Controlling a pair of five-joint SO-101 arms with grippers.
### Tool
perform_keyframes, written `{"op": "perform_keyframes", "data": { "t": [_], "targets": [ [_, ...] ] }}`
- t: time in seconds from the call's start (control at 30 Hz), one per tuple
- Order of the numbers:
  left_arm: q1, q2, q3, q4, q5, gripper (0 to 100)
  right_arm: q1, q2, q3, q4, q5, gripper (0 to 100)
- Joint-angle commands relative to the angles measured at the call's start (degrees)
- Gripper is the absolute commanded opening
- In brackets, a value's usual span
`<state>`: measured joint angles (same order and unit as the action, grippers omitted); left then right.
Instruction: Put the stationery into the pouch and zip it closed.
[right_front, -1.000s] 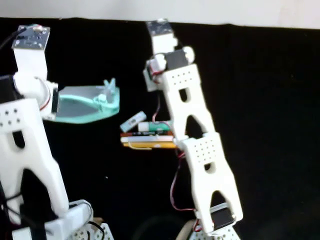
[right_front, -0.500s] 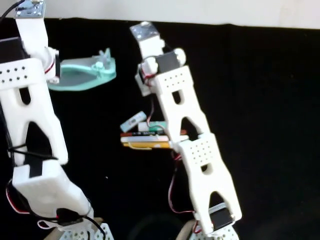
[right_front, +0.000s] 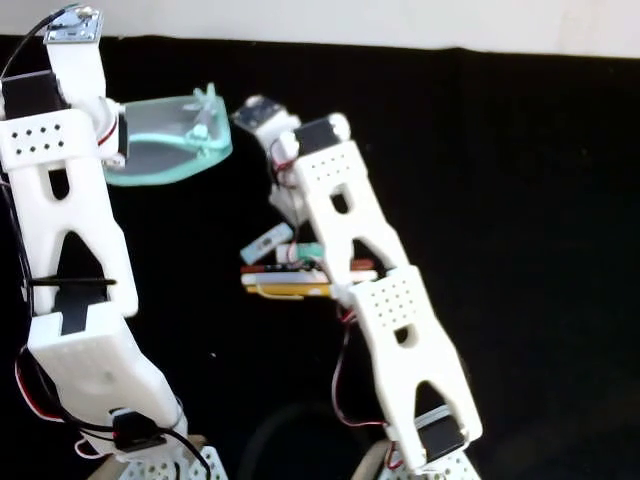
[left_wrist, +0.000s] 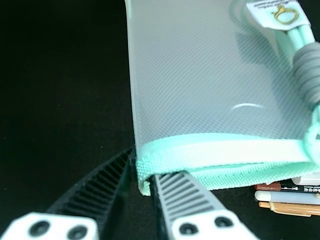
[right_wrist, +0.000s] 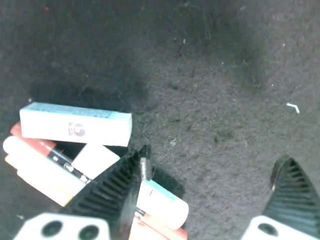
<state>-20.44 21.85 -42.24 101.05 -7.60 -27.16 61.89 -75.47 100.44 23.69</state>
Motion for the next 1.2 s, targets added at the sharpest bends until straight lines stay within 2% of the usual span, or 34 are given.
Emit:
{"op": "perform_keyframes", "data": {
  "t": [0.0,0.37,0.47,0.63,0.77,0.9,1.17],
  "targets": [
    [-0.13,0.04,-1.1,0.18,0.0,1,-0.13,-1.1,-0.22,0.66,4.04,37.2],
    [-0.13,0.13,-1.01,0.18,0.0,1,1.45,-3.47,1.19,0.84,16.18,37.2],
    [-0.22,0.13,-1.01,0.18,0.09,1,1.71,-9.19,8.84,0.84,20.66,37.2],
    [-0.22,0.13,-0.92,0.18,0.09,1,2.68,-23.08,29.93,0.57,25.67,37.2],
    [-0.22,0.13,-0.92,0.18,0.09,1,2.68,-31.78,42.24,-0.48,26.11,37.2],
    [-0.22,0.13,-0.92,0.18,0.09,1,2.07,-35.21,50.24,-6.37,26.11,37.2],
    [-3.38,0.13,-0.84,0.18,0.0,1,0.48,-35.3,55.52,-15.16,26.2,37.2]
  ]
}}
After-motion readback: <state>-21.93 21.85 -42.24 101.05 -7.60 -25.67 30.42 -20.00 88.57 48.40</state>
